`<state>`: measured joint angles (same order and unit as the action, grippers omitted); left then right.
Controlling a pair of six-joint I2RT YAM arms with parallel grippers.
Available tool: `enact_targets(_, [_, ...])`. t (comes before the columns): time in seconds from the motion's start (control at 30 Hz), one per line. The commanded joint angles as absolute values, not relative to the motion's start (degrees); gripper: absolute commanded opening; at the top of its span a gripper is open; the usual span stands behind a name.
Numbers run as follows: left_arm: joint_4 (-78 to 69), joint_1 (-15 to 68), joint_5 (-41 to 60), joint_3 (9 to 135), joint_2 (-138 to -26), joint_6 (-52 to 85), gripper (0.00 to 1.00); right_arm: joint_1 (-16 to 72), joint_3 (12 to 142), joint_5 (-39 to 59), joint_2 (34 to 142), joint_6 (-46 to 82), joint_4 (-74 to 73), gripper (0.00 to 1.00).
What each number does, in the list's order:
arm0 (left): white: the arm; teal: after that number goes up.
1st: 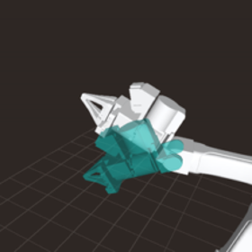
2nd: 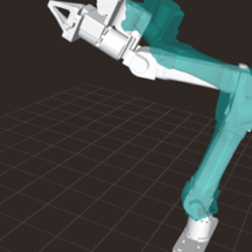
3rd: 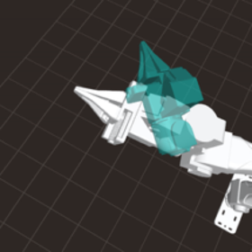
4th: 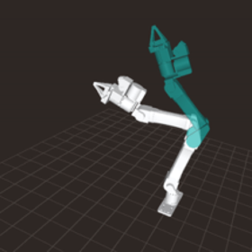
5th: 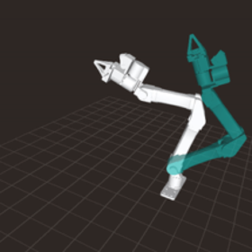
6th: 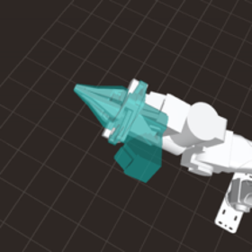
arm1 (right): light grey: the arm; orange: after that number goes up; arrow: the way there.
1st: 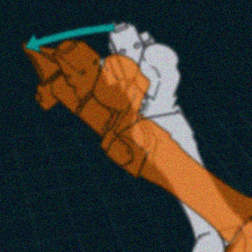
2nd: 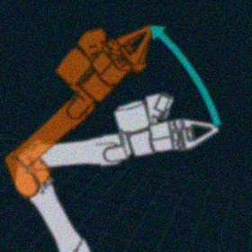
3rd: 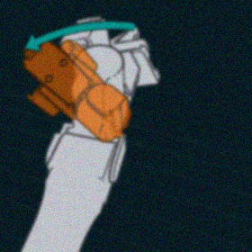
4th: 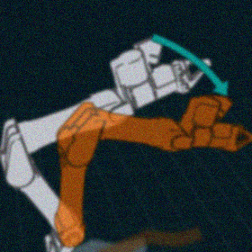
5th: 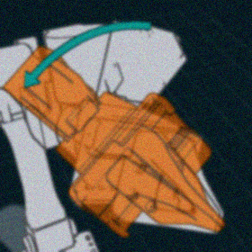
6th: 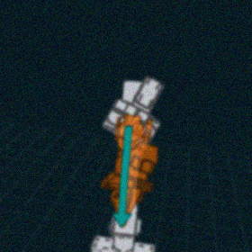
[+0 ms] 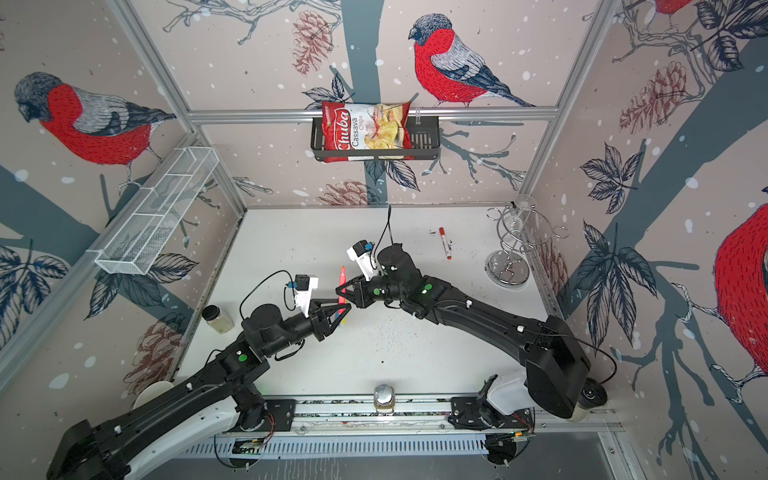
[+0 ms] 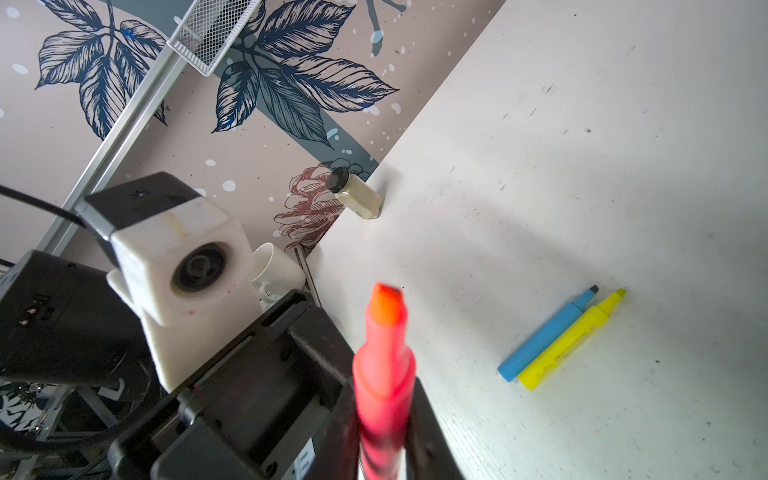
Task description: Insert the pens into the pen caps
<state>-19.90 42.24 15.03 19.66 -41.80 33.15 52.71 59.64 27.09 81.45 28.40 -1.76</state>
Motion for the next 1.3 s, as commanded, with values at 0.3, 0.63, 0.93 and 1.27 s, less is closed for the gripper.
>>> enact_targets(0.3, [-23.3, 42.2, 18.4, 20.5, -43.8, 33.6, 0.32, 52.9, 59.8, 27.4, 80.9, 27.6, -2.8, 0.13])
enact_targets(0.63, [-22.1, 42.3, 14.9, 20.2, -42.5, 34.0, 0.0, 53.3, 59.7, 27.2, 80.7, 27.4, -2.7, 0.13])
enact_targets(0.93, [-21.6, 42.3, 12.9, 20.5, -42.2, 33.6, 0.0, 53.3, 59.9, 25.5, 79.6, 27.4, -1.3, 0.33])
enact_targets(1.27, [-20.5, 42.3, 10.7, 20.1, -41.9, 32.8, 0.0, 52.3, 58.2, 18.5, 74.9, 27.3, 3.4, 0.74])
